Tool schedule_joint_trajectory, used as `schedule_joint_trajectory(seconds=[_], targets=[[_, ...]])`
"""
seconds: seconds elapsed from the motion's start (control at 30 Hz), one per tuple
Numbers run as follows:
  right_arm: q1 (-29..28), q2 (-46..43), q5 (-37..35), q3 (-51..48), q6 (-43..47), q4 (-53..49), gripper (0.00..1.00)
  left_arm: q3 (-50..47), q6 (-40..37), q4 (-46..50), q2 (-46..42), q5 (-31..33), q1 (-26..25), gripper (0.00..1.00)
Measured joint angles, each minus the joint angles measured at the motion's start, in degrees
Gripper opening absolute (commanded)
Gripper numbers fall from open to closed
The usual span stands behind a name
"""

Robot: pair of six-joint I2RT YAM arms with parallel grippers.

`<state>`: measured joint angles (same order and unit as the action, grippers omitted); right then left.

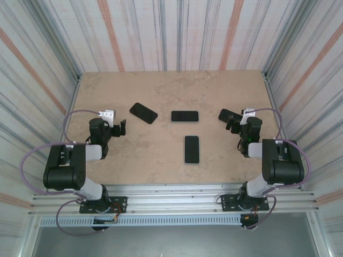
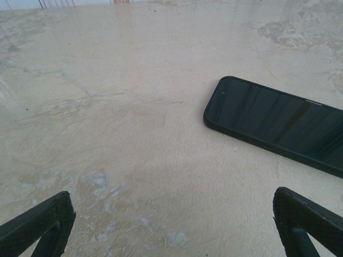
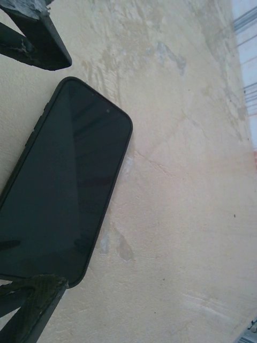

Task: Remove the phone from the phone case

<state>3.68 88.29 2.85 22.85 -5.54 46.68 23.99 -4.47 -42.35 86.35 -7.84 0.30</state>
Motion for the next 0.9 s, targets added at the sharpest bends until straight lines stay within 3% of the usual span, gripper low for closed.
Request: schedule_joint_trajectory(seconds=[0.3, 0.67, 0.9], targets=[[0.20, -0.70, 0.57, 0.09, 0.00, -1.46, 0.99, 0.20, 0.20, 3.13, -2.25, 2.25, -0.48, 0.99], [0.52, -13.31, 8.07, 7.32, 0.20, -18.69, 0.99, 13.40, 9.18, 28.59, -17.18, 10.99, -5.66, 0.99], [-1.38, -18.08, 14.67, 15.41, 0.22, -33.86, 0.99, 21.31, 21.57, 44.85, -16.48, 14.93, -10.43, 0.99]])
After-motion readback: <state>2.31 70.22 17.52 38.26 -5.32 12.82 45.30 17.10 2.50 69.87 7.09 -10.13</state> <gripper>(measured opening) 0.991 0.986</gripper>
